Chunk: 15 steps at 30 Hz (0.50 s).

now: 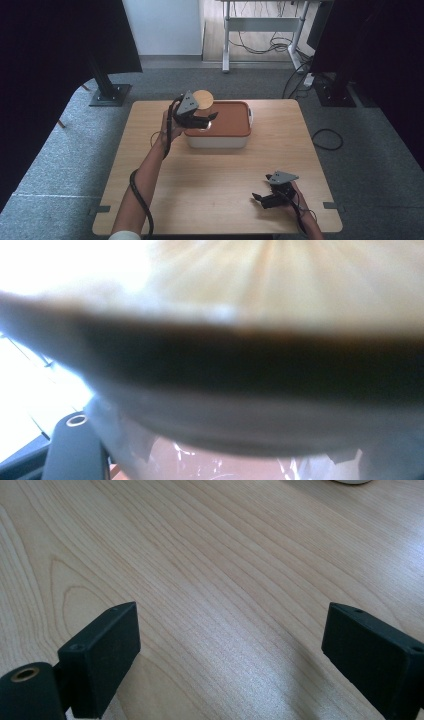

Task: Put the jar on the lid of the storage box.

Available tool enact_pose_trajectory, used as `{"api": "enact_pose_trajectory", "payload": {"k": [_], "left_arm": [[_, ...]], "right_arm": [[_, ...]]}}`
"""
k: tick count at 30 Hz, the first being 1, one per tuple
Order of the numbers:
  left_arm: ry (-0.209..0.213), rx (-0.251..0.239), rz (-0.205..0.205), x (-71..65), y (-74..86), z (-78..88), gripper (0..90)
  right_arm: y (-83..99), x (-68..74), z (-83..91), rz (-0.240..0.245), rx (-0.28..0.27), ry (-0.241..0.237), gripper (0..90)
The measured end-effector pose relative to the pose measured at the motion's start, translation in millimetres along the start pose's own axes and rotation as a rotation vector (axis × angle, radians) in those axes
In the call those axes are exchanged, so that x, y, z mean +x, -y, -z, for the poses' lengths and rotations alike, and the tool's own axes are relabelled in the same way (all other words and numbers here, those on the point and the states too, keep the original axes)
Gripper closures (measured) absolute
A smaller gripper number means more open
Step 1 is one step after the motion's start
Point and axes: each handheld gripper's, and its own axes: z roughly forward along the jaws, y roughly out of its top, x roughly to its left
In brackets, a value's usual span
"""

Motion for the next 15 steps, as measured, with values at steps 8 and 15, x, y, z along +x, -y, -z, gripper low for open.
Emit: {"api": "enact_pose_trajectory", "payload": {"k": [8, 15], "left_arm": [[-0.010, 0.019, 0.008, -1.6, 3.4, -14.2, 25.2], [0.000, 0.037, 0.021, -3.5, 7.6, -23.8, 25.2]], "right_arm": [[0.0, -0.1, 0.0, 0.001, 0.001, -0.002, 8.0], [0.0, 0.5, -0.1, 0.006, 0.002, 0.000, 8.0]]}}
